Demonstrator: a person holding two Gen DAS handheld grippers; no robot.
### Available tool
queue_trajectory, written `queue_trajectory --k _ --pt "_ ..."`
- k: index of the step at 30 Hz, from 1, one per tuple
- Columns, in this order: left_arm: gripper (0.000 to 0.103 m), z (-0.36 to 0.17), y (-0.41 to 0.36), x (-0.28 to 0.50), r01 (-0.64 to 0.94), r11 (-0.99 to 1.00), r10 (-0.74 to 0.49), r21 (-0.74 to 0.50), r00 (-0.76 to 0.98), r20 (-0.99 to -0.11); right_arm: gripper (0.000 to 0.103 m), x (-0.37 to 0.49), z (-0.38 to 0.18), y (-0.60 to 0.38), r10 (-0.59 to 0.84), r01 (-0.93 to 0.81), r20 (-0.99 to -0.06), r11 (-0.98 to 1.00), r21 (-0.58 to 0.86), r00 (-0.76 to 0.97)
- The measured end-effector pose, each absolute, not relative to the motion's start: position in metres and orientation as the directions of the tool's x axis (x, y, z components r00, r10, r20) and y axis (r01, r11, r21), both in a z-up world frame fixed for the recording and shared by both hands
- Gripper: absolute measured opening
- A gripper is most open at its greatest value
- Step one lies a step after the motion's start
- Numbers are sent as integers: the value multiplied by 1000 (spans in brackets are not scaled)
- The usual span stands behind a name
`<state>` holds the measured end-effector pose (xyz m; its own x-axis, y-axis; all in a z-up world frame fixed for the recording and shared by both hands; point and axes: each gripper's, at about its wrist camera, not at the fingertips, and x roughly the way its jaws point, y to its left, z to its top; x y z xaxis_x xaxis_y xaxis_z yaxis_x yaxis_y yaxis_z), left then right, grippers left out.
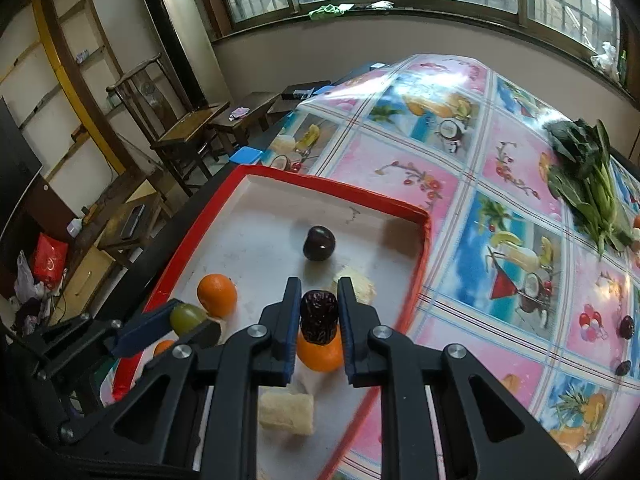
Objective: Organize fruits
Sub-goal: 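Carry the grape in the left gripper over the tray while right gripper carries the date, then open left gripper to drop the grape in the tray while right gripper releases the date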
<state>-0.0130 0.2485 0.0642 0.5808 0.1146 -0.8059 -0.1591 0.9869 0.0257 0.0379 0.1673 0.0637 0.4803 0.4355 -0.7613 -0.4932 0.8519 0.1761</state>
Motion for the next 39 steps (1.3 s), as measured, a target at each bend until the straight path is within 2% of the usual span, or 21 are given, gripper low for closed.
queue_trajectory --k 27,32,34,36,37,38,39 --pt "23 44 254 -7 -145 987 137 67 559 -818 20 59 32 201 393 -491 -811 858 154 432" --pt "25 44 252 -9 -150 985 158 87 568 -808 20 60 28 203 386 -489 -817 859 151 427" --pt "29 43 253 -11 -153 985 152 77 574 -805 20 59 28 204 382 -487 -817 861 146 432" --pt "48 43 254 -12 -163 984 160 79 580 -799 21 59 28 204 379 -487 -819 862 143 431" --pt "51 43 255 -13 -177 980 180 93 581 -794 22 59 28 205 376 -488 -818 862 137 434" --pt "54 42 255 -12 -179 979 186 99 584 -790 26 59 28 205 374 -489 -819 862 134 436" --pt "56 42 256 -12 -177 979 184 96 588 -788 37 58 28 206 372 -490 -819 862 131 436"
